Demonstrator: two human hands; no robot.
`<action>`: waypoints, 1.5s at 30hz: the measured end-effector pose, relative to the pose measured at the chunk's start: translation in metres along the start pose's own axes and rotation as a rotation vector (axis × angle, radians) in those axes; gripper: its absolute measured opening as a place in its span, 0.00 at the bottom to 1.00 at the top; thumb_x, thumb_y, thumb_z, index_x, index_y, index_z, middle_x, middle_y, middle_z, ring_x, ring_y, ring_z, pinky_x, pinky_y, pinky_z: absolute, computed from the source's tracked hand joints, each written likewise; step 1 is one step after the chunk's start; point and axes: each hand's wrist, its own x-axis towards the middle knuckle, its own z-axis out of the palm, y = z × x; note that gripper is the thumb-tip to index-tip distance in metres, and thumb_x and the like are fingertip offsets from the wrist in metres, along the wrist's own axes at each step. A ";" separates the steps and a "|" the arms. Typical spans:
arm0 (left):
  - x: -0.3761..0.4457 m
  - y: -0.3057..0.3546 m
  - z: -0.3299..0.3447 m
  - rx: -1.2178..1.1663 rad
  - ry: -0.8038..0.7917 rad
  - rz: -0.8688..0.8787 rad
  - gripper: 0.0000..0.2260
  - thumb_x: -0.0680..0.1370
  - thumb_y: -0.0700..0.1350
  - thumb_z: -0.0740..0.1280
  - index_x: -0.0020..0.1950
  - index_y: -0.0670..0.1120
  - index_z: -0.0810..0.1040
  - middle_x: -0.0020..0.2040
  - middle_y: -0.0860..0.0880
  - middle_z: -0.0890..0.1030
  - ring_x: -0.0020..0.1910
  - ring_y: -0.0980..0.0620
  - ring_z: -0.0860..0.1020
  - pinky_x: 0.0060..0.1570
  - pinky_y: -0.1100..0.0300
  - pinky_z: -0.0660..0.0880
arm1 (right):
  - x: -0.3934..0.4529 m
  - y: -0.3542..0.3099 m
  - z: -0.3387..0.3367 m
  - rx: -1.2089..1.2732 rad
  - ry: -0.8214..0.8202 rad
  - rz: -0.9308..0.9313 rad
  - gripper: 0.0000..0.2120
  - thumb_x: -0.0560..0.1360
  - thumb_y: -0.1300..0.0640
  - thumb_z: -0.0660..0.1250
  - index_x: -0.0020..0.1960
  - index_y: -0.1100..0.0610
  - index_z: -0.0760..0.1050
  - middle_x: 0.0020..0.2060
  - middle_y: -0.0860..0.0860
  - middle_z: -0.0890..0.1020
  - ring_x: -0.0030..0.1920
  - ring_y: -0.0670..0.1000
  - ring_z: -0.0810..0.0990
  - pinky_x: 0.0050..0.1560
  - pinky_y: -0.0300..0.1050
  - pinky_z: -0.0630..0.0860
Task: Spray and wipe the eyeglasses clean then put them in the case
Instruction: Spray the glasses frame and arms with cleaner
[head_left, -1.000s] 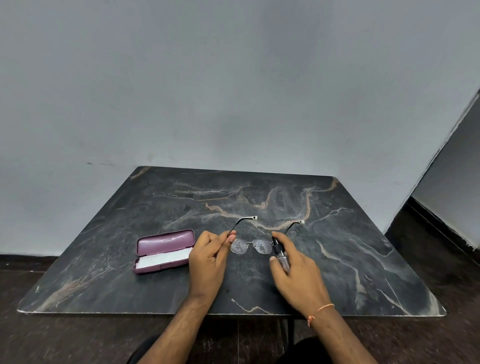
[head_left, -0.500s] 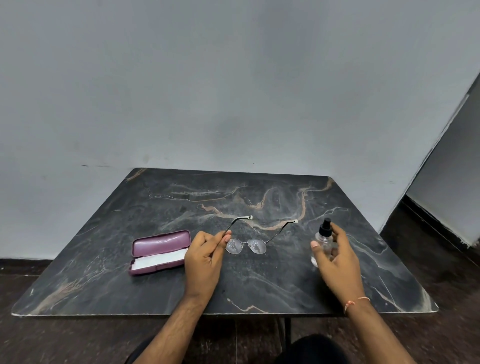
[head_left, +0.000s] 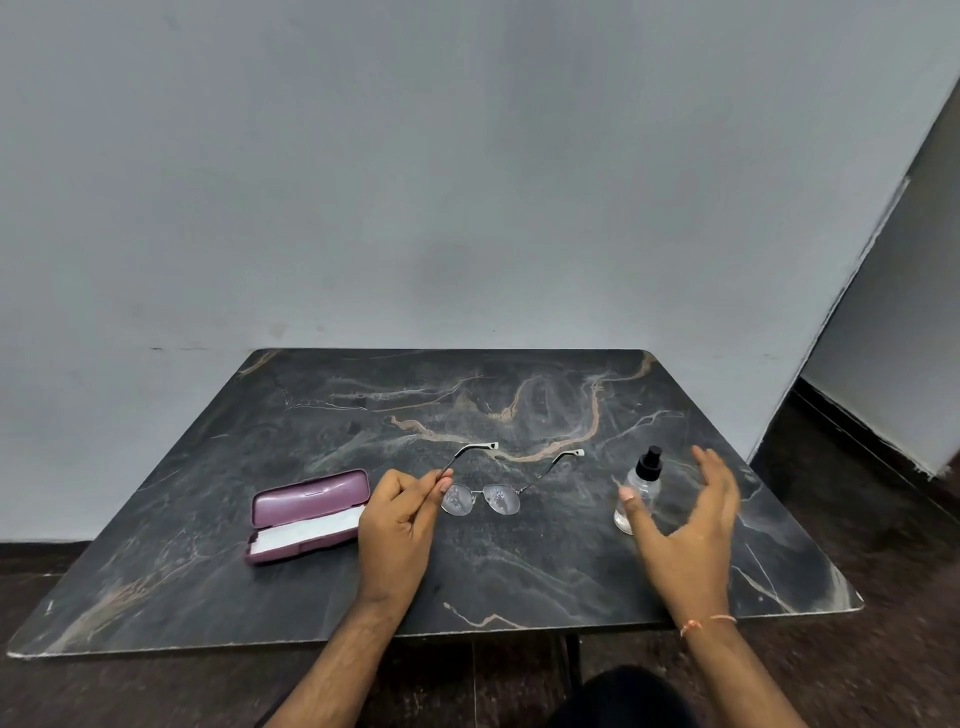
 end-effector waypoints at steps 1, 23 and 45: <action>0.000 -0.001 0.000 0.009 -0.008 0.002 0.09 0.81 0.45 0.74 0.60 0.49 0.89 0.39 0.51 0.75 0.40 0.53 0.78 0.48 0.68 0.79 | -0.004 -0.006 -0.001 0.027 0.096 -0.078 0.33 0.76 0.44 0.79 0.77 0.43 0.68 0.77 0.43 0.69 0.75 0.51 0.72 0.70 0.54 0.73; 0.002 -0.019 -0.007 0.228 -0.205 0.209 0.11 0.82 0.55 0.71 0.62 0.57 0.90 0.59 0.58 0.82 0.58 0.54 0.81 0.58 0.59 0.79 | 0.011 -0.044 0.006 0.387 -0.673 0.808 0.13 0.74 0.50 0.78 0.55 0.56 0.89 0.29 0.44 0.71 0.24 0.44 0.61 0.24 0.36 0.58; 0.012 -0.023 -0.004 0.690 -0.395 0.299 0.12 0.80 0.55 0.68 0.58 0.61 0.91 0.56 0.51 0.86 0.47 0.44 0.84 0.46 0.48 0.77 | -0.004 -0.001 0.027 0.185 -0.702 0.649 0.07 0.73 0.56 0.83 0.45 0.59 0.90 0.26 0.50 0.81 0.18 0.44 0.64 0.18 0.35 0.60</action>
